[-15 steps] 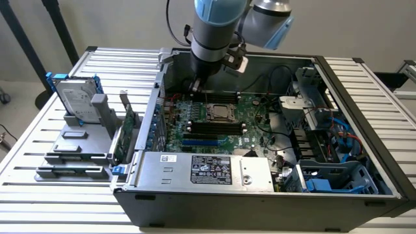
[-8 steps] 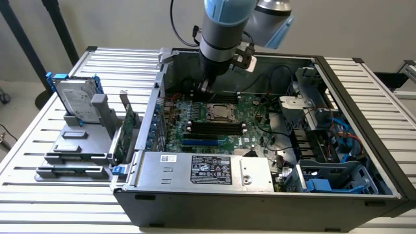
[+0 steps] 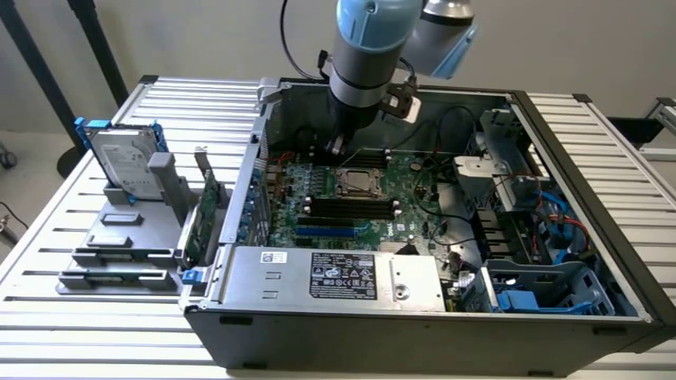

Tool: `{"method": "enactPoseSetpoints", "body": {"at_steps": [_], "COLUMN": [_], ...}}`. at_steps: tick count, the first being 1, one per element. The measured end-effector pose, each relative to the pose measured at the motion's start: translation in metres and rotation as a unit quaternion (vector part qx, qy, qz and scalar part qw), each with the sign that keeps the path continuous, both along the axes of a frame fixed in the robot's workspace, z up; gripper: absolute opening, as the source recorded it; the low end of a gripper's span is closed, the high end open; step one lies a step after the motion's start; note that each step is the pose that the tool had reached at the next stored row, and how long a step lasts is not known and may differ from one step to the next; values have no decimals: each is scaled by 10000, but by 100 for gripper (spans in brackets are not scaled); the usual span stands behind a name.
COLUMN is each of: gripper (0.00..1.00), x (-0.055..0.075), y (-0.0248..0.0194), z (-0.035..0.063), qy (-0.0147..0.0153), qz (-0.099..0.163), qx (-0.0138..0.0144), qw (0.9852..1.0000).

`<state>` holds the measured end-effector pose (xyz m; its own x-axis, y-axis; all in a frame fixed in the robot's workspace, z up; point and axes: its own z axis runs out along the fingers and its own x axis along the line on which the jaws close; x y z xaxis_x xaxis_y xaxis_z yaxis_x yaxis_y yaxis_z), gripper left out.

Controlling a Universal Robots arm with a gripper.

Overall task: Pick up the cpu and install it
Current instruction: 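Install the first cpu locking lever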

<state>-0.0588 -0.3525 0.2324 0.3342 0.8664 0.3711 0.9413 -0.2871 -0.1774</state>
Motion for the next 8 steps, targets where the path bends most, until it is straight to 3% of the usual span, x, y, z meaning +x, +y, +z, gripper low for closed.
{"method": "enactPoseSetpoints", "body": {"at_steps": [3, 8], "gripper": [11, 11], "x": [0, -2], "y": [1, 18], "z": [-56, -121], "qy": [-1, 0], "qz": [0, -11], "qx": [-21, -120], "qw": [10000, 9999]}}
